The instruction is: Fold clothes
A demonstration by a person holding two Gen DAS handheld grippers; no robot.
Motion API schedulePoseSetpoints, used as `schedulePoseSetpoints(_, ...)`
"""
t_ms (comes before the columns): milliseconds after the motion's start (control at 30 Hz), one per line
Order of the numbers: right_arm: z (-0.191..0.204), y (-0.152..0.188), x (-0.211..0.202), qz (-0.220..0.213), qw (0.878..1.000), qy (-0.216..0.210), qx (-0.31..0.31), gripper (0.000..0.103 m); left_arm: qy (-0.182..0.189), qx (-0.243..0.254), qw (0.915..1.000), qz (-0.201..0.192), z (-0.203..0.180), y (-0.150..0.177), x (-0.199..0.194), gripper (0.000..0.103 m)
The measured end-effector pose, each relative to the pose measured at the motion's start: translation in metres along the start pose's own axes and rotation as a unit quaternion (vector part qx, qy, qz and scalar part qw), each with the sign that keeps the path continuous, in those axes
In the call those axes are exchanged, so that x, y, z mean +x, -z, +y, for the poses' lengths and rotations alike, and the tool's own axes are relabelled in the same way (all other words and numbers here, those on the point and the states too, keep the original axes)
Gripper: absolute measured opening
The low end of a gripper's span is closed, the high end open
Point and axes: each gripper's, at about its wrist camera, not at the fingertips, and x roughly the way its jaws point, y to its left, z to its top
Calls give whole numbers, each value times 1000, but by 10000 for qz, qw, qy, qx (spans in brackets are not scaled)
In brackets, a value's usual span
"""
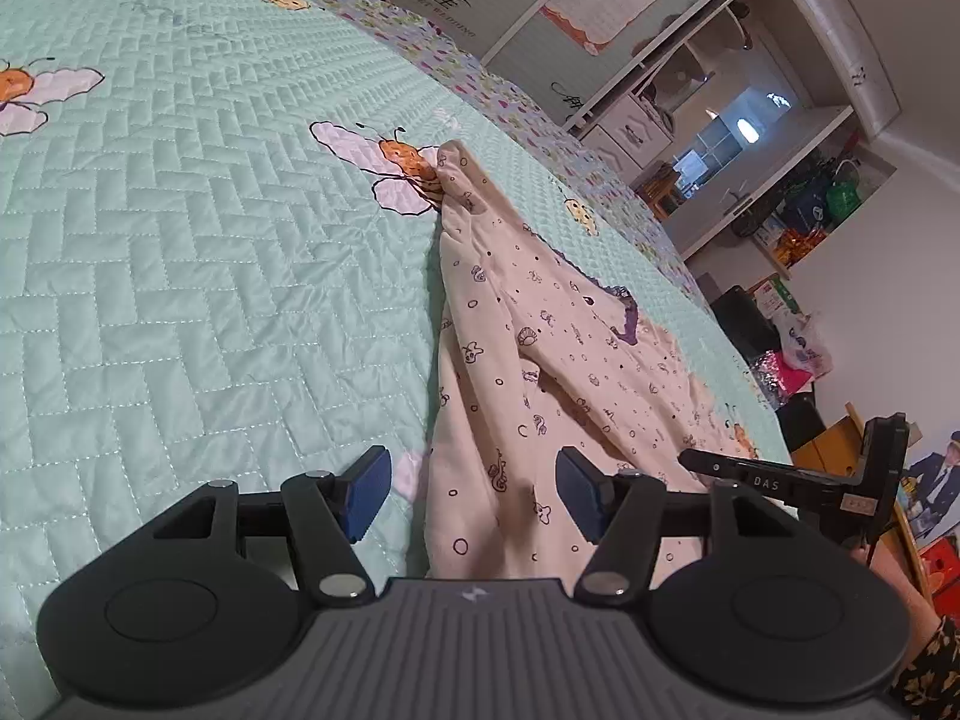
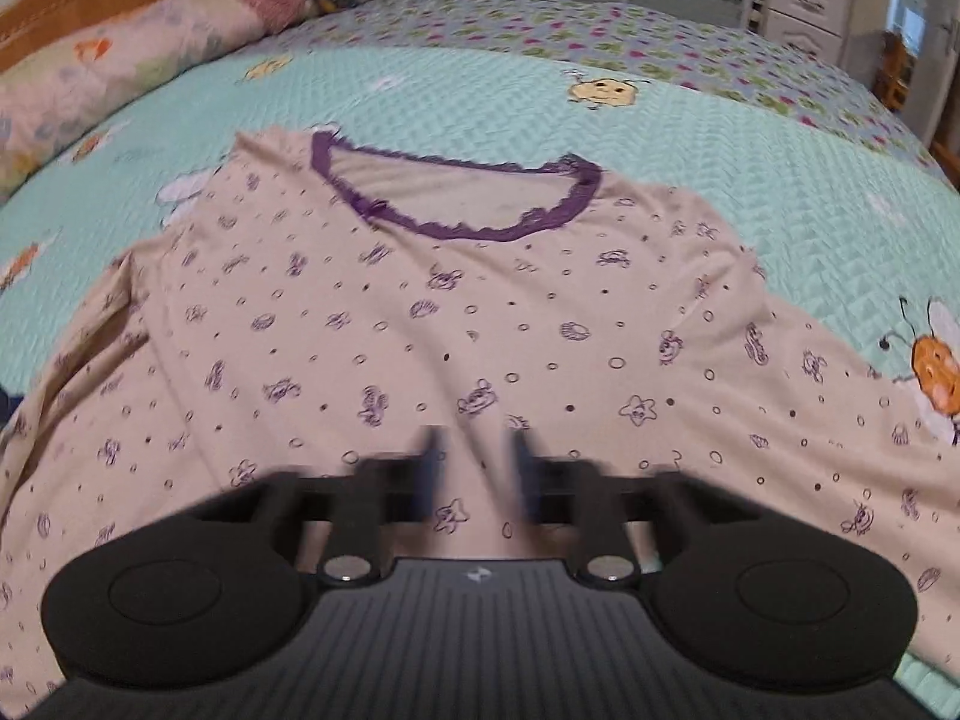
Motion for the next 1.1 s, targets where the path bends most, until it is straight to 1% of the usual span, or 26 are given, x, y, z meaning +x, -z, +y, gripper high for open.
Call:
schedulePoseSetpoints(100, 3, -6, -13, -173, 9998, 26, 11, 1, 47, -76, 10000, -2, 6, -3, -2, 63)
schedulePoseSetpoints(200, -1, -20, -37, -521, 9983, 236, 78, 1, 46, -178, 9998, -28, 13, -5, -6, 63)
schedulePoseSetpoints(233, -4, -24, -43, -581, 9973, 442, 67, 0, 36, -185, 9998, -34, 14, -5, -7, 63)
schedulePoseSetpoints(267, -7, -29, -46, -608, 9944, 858, -53, 0, 18, -166, 9999, -39, 15, -5, -8, 63)
schedulePoseSetpoints(300, -9, -32, -47, -631, 9886, 1350, -200, 0, -9, -117, 9999, -48, 14, -5, -9, 63)
schedulePoseSetpoints(333, -15, -33, -45, -646, 9841, 1644, -200, 0, -36, -68, 10000, -57, 14, -5, -10, 63)
schedulePoseSetpoints(400, -29, -36, -35, -560, 9854, 1604, 59, 1, -100, 50, 9999, -46, 12, -4, -10, 63)
schedulePoseSetpoints(467, -32, -37, -16, -384, 9804, 1932, -91, 2, -146, 123, 9998, -29, 11, -3, -9, 63)
schedulePoseSetpoints(533, -31, -36, 10, 99, 9733, 2274, -286, 4, -165, 142, 9998, -15, 11, -3, -10, 63)
schedulePoseSetpoints(567, -30, -35, 20, 340, 9708, 2349, -348, 8, -175, 145, 9997, 8, 11, -3, -10, 63)
schedulePoseSetpoints(600, -28, -34, 29, 543, 9681, 2416, -386, 20, -197, 157, 9997, 49, 11, -3, -11, 63)
schedulePoseSetpoints(633, -27, -33, 31, 640, 9665, 2461, -349, 28, -221, 176, 9996, 94, 11, -4, -11, 63)
schedulePoseSetpoints(667, -25, -33, 29, 678, 9658, 2491, -255, 44, -245, 224, 9993, 150, 10, -5, -12, 63)
schedulePoseSetpoints(700, -24, -33, 25, 679, 9651, 2525, -154, 56, -266, 305, 9990, 211, 8, -5, -13, 63)
schedulePoseSetpoints(767, -21, -34, 7, 411, 9627, 2672, 144, 63, -295, 443, 9979, 363, 6, -3, -14, 63)
schedulePoseSetpoints(800, -22, -34, -4, 228, 9605, 2746, 380, 68, -244, 452, 9977, 432, 5, -2, -16, 63)
schedulePoseSetpoints(833, -23, -34, -17, 5, 9588, 2760, 676, 68, -193, 460, 9975, 502, 5, 0, -18, 64)
schedulePoseSetpoints(867, -23, -36, -28, -260, 9598, 2639, 922, 68, -109, 457, 9972, 589, 6, 1, -19, 64)
schedulePoseSetpoints(933, -15, -45, -39, -783, 9709, 1987, 1084, 68, 134, 379, 9958, 818, 9, 3, -21, 64)
schedulePoseSetpoints(967, -7, -54, -36, -903, 9792, 1556, 942, 68, 185, 373, 9950, 907, 10, 5, -22, 64)
schedulePoseSetpoints(1000, 5, -65, -27, -943, 9852, 1241, 706, 68, 192, 439, 9940, 979, 10, 6, -22, 64)
schedulePoseSetpoints(1033, 19, -77, -16, -964, 9893, 1010, 427, 68, 193, 556, 9928, 1039, 8, 8, -23, 64)
schedulePoseSetpoints(1100, 46, -104, 9, -1022, 9933, 529, -70, 68, 215, 791, 9895, 1187, 5, 10, -25, 64)
